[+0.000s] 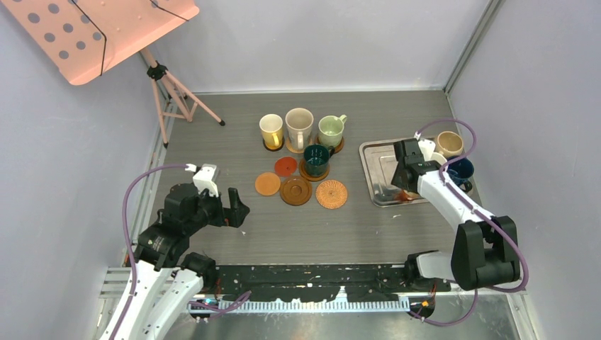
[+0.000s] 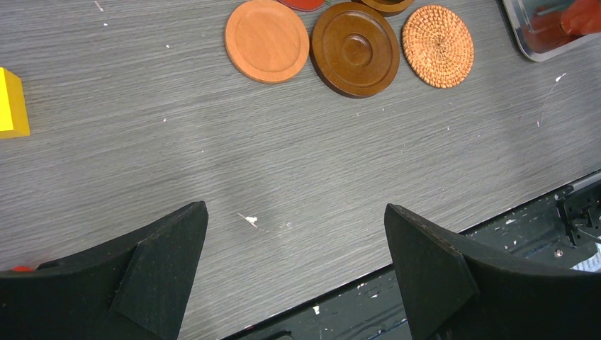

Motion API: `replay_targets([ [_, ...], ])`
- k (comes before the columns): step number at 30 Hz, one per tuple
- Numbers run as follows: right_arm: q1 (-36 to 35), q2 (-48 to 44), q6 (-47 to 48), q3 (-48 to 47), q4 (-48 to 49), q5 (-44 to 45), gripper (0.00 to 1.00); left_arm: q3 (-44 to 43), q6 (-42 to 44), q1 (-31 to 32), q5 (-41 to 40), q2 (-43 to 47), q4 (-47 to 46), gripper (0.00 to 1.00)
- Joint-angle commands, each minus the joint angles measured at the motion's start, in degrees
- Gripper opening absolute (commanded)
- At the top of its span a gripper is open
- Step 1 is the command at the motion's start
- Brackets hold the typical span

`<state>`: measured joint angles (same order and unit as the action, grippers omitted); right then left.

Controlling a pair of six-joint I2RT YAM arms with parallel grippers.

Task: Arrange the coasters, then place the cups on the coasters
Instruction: Pick up the cup from the tray.

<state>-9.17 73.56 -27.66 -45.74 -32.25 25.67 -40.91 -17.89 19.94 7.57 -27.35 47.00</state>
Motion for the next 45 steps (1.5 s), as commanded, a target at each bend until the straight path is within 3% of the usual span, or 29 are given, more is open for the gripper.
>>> replay_targets([
  [1, 1.4, 1.4, 1.3, -2.4, 3.3, -0.5, 0.49, 0.1, -0.6, 0.3, -0.4, 0.0, -1.6, 0.99],
  [11, 1.9, 5.7, 3.2, -3.0, 5.6, -4.9, 0.42, 0.2, -0.6, 0.4, -0.2, -0.3, -1.6, 0.99],
  [16, 1.8, 4.0, 4.2, -3.4, 5.4, -6.2, 0.21, 0.2, -0.5, 0.7, 0.0, -0.6, -1.6, 0.99],
  [21, 1.5, 2.1, 5.8, -4.6, 3.6, -6.7, 0.07, 0.1, -0.5, 0.7, 0.3, -1.1, -1.7, 0.99],
  [30, -1.9, -2.5, 6.3, -7.8, -1.3, -6.2, 0.05, 0.2, -0.6, 0.8, -0.3, -0.5, -1.6, 0.99],
  [36, -9.7, -5.2, 6.2, -11.6, -3.8, -6.5, 0.05, 0.1, -0.6, 0.8, -0.3, -0.5, -1.6, 0.99],
  [45, -27.5, -3.2, 5.6, -20.4, -4.3, -6.8, 0.05, 0.1, -0.7, 0.8, -1.1, 0.3, -1.5, 0.99],
])
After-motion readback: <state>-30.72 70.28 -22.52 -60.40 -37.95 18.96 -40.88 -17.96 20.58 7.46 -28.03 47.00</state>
